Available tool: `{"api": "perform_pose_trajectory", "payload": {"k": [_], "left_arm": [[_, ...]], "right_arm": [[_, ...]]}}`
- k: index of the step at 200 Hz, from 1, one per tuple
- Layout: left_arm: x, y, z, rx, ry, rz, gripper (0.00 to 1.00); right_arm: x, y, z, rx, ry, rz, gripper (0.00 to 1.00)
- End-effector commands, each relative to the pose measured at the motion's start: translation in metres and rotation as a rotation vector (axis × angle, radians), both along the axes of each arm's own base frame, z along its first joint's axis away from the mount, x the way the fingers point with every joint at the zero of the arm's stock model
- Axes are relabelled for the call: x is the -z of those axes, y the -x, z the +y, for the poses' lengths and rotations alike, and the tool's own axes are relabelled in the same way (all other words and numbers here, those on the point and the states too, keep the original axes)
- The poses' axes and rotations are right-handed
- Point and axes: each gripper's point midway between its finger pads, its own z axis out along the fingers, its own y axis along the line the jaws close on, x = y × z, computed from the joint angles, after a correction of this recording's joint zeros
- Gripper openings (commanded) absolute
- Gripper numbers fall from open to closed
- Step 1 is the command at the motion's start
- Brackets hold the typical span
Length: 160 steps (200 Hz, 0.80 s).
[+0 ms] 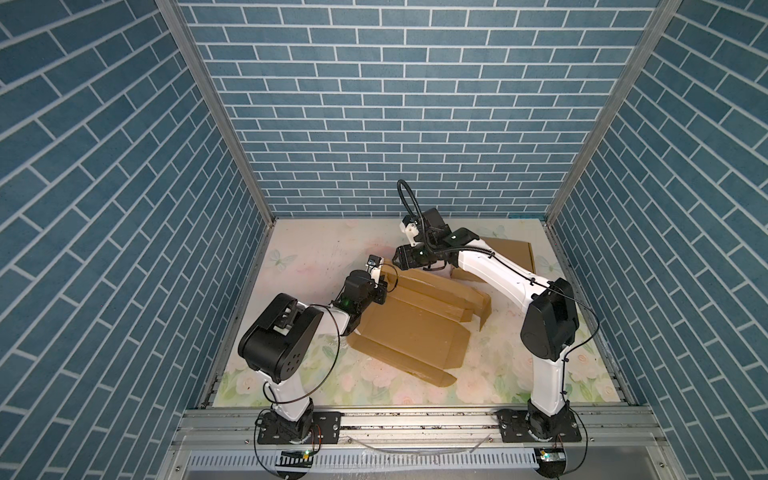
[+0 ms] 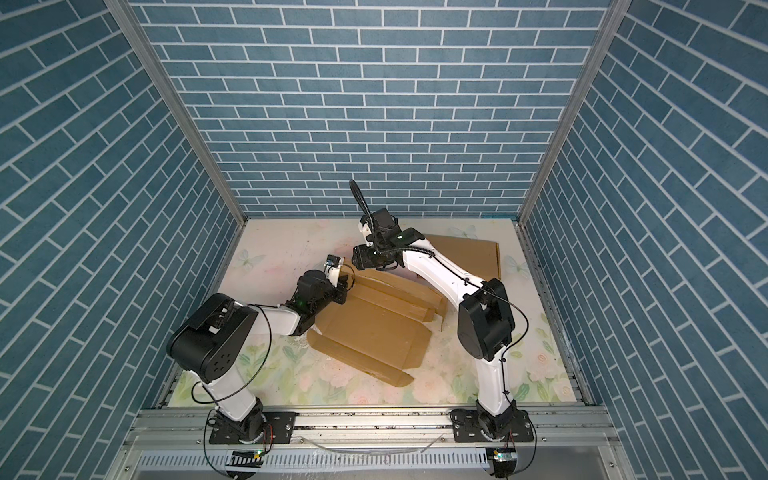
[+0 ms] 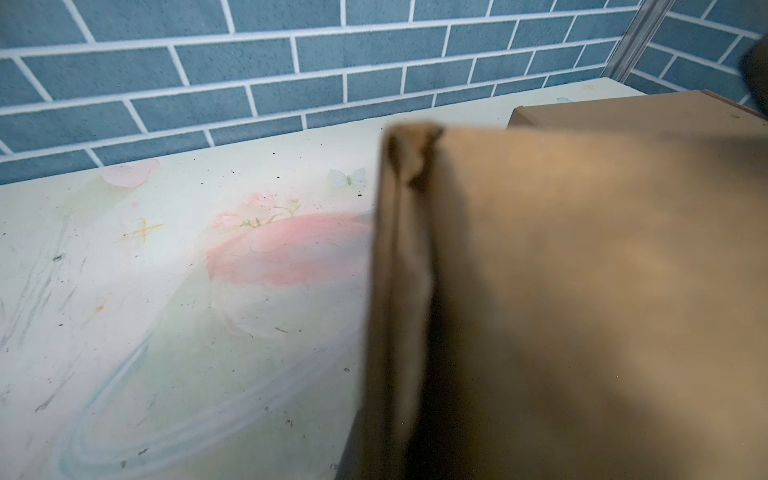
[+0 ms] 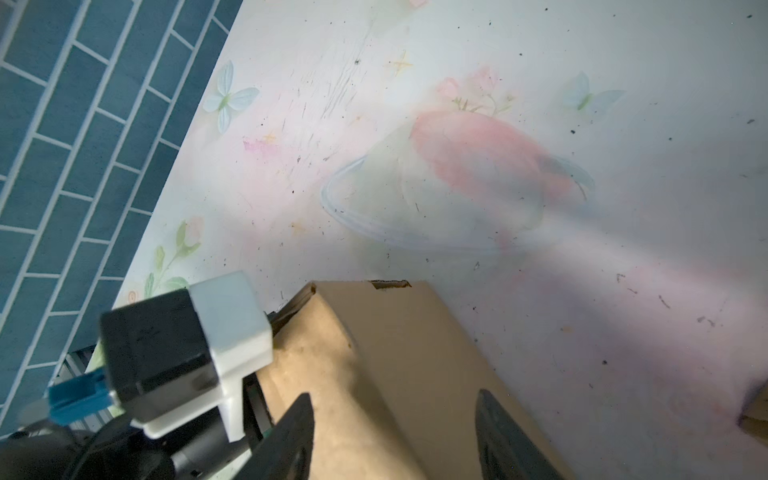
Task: Fold the paper box
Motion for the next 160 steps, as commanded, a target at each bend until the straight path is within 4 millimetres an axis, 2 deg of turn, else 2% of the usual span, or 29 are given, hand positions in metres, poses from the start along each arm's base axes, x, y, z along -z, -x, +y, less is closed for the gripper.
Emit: {"api": "perform_pose_trajectory", "payload": {"k": [1,18,37,51,69,119,129,160], "left_arm": [[0.012,0.005,-0.001,0.01,-0.025,0.026,0.02],[0.011,0.004,0.001,-0.003,-0.03,0.021,0.06],[0.011,0.002,0.007,-0.025,-0.044,0.022,0.14],[0.01,-0.001,0.009,-0.037,-0.046,0.021,0.17],[0.009,-0.004,0.007,-0.035,-0.047,0.018,0.16],[0.016,-0.01,0.012,-0.1,-0.072,0.014,0.0],[0.018,-0.012,0.014,-0.117,-0.083,0.01,0.0],[0.018,-0.011,0.022,-0.169,-0.101,-0.011,0.0]], "right_arm": [[0.014,0.002,-0.001,-0.035,0.069,0.021,0.62],[0.033,0.002,-0.007,-0.046,0.143,0.04,0.61],[0.041,0.003,-0.012,-0.052,0.177,0.044,0.59],[0.038,0.002,-0.011,-0.053,0.173,0.037,0.59],[0.034,0.002,-0.008,-0.056,0.152,0.034,0.59],[0.022,0.003,-0.003,-0.064,0.112,0.035,0.59],[0.02,0.003,-0.004,-0.061,0.107,0.034,0.59],[-0.005,-0.001,-0.009,-0.03,0.047,0.018,0.6]]}}
